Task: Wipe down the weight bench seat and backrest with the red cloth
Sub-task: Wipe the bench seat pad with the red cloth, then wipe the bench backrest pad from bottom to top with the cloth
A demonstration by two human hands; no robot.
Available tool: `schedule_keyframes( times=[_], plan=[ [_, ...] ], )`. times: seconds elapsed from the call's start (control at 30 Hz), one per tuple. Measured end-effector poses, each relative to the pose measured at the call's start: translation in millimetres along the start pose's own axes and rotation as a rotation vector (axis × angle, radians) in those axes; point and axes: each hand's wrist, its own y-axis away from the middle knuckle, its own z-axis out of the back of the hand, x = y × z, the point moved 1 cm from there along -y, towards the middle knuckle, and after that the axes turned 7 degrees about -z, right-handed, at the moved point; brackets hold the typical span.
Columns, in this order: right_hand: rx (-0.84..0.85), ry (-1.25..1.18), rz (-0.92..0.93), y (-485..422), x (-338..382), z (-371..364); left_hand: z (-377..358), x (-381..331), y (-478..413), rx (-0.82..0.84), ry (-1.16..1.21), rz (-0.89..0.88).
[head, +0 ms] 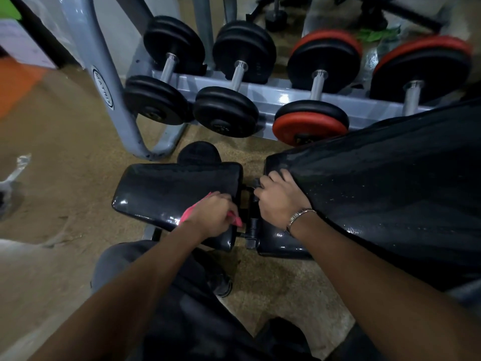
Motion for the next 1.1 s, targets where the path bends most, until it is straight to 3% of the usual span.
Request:
schedule_keyframes(
  times=[0.1, 0.17, 0.3, 0.43, 0.5, 0.63, 0.73, 0.8, 0.9, 1.1],
  plan=[
    [-0.006, 0.001, 0.005, -1.5, -0.5, -0.3, -3.1, -10.3, 0.7, -0.169, -0.049, 0.169],
    [-0.014, -0.001, 0.004, -2.5, -0.6, -0.4, -5.9, -17.9, 2.9, -0.138, -0.069, 0.135],
    [0.014, 0.011, 0.004, -0.9, -0.3, 0.8, 6.4, -11.6, 9.2, 0.072, 0.115, 0.049],
    [0.011, -0.011, 0.01, 0.3, 0.7, 3.6, -9.9, -16.1, 23.6, -0.1, -0.047, 0.092],
    [0.001, -0.024, 0.003, 0.0, -0.4, 3.2, -12.3, -23.1, 25.6, -0.083, -0.039, 0.085],
    [0.004, -0.24, -0.043, 1.1, -3.4, 6.8, -2.0, -22.9, 30.2, 0.053, 0.294, 0.107],
    [-0.132, -0.677, -0.155, 5.2, -12.2, 25.3, -2.9, -26.2, 37.4, -0.203, 0.696, 0.269],
    [-0.233, -0.764, -0.168, 11.9, -21.2, 41.5, -1.0, -37.0, 34.6, -0.353, 0.954, 0.327],
    [-0.261, -0.633, -0.158, 28.7, -36.6, 62.9, -0.4, -58.9, 18.3, -0.406, 1.097, 0.306],
    [-0.288, -0.253, -0.236, 77.5, -70.3, 65.8, -19.7, -105.1, 3.8, -0.516, 0.967, 0.325]
  ],
)
